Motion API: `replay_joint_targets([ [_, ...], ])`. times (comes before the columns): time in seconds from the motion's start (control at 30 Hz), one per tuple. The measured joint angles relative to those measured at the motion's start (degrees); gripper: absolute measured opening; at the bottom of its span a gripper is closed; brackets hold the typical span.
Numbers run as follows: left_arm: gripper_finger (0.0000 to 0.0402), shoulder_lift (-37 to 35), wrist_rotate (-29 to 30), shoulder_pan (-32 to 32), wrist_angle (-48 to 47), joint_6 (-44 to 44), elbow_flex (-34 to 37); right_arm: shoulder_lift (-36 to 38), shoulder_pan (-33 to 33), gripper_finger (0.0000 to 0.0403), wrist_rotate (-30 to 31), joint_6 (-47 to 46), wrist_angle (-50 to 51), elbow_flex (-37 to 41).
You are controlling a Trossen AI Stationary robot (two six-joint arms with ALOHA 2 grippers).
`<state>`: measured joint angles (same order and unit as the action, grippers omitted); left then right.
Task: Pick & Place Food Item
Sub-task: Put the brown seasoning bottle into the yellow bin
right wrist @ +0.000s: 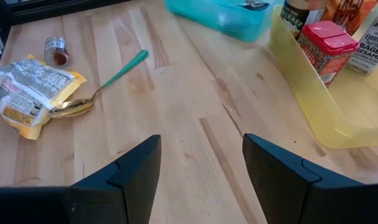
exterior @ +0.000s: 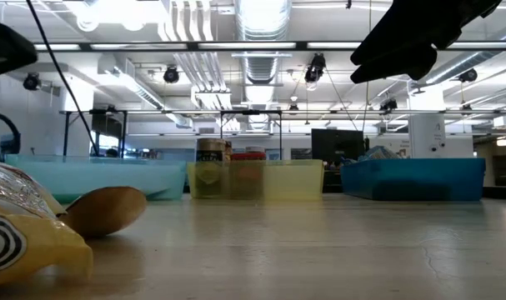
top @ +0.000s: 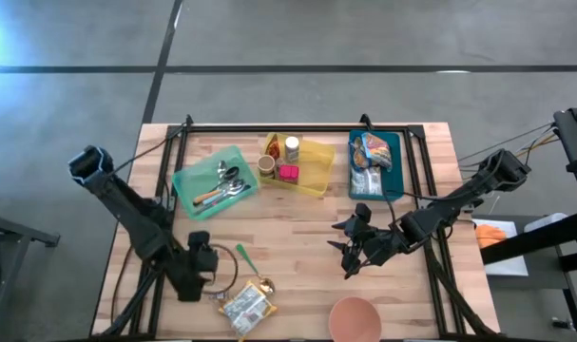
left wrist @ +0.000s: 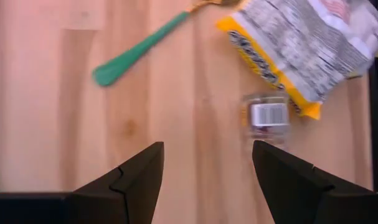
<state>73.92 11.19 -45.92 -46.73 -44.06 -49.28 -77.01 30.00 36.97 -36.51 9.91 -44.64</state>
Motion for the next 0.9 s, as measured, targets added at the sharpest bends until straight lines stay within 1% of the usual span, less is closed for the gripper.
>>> replay_joint_targets([
  [0.1,0.0248,2.8,0.3,-2.5,3.3,-3.0,0.0,0.0,0.0,0.0224,0.0,0.0,0.0,0.0],
  [0.2,0.0248,5.7,-0.4,-2.9,8.2,-5.8,0.0,0.0,0.0,0.0224,0.0,0.0,0.0,0.0],
  [0.3,0.0249,8.6,-2.4,-2.9,12.3,-5.7,-0.2,0.0,0.0,0.0224,0.0,0.0,0.0,0.0],
  [0.43,0.0249,12.5,-5.1,-2.8,12.2,-4.3,-1.6,0.0,0.0,0.0224,0.0,0.0,0.0,0.0],
  [0.6,0.0249,16.1,-5.6,-2.7,12.2,1.9,-4.2,0.0,0.0,0.0224,0.0,0.0,0.0,0.0],
  [0.8,0.0249,19.8,-5.2,-2.7,11.2,2.3,-7.0,0.0,0.0,0.0224,0.0,0.0,0.1,0.0],
  [0.9,0.0249,21.6,-5.2,-2.7,10.5,2.4,-7.2,0.0,0.0,0.0224,0.0,0.0,0.0,0.0],
])
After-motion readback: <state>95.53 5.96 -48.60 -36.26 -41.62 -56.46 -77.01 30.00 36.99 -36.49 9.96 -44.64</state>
